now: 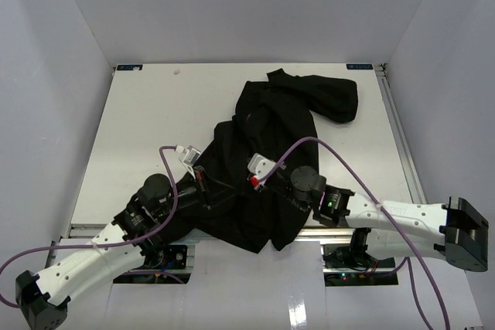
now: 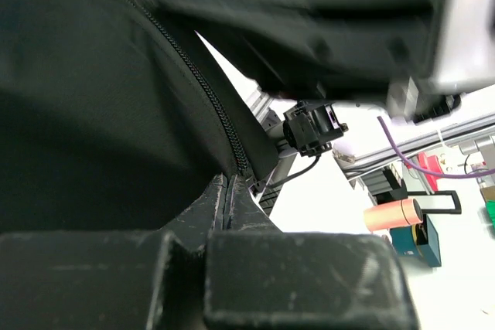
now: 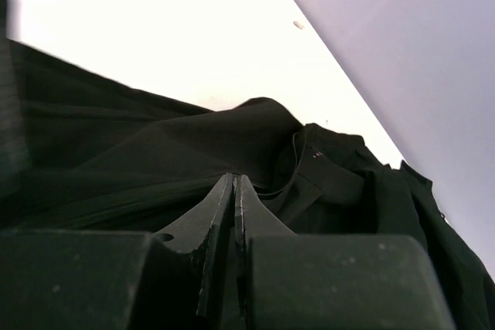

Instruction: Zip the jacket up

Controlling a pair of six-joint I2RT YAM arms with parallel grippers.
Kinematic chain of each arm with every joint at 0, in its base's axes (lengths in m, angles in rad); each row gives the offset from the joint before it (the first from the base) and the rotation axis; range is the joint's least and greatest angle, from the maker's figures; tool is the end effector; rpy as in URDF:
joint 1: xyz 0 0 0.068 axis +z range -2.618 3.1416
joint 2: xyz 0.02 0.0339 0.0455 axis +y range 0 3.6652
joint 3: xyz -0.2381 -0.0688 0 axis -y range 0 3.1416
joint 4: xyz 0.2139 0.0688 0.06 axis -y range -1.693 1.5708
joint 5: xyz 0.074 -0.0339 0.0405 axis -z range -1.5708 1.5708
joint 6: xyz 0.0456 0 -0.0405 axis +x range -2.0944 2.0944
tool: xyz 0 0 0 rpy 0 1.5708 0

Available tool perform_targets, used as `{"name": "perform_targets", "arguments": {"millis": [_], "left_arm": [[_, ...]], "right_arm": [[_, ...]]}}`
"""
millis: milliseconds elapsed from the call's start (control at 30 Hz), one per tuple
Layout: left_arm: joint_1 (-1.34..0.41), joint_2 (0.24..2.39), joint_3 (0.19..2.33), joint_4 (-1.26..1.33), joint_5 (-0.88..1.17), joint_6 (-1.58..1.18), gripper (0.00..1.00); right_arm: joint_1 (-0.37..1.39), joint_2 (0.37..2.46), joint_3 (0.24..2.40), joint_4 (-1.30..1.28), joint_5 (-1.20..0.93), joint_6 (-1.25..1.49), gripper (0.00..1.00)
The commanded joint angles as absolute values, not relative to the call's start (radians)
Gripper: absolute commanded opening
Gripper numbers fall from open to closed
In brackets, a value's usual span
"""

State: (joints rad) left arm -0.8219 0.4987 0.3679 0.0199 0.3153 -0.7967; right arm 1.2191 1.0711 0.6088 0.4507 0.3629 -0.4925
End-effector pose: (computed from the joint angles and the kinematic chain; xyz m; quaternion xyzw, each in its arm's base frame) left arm 0.0900 -0.1176 0.2460 0.1140 0.7346 -0.5574 0.3697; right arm 0.0981 0.2204 0.2794 -0.4450 0.5544 0.1258 0.6919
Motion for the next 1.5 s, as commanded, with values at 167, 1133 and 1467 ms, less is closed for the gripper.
{"name": "perform_targets", "arguments": {"millis": [167, 1133, 1467], "left_arm": [[-0.831, 0.423, 0.404, -0.140, 0.305, -0.765, 0.00], [-0.833, 0.216, 0.472, -0.277, 0.298, -0.695, 0.00], [-0.832, 0.118, 0.591, -0.462, 0.291, -0.666, 0.00]], "right_arm": [[0.916, 1.296, 0.851, 0.584, 0.272, -0.376, 0.08], [0.366, 2.287, 2.042, 0.538, -0.069, -0.331, 0.08], [0.247, 2.410, 2.132, 0.735, -0.053, -0.217, 0.08]]}}
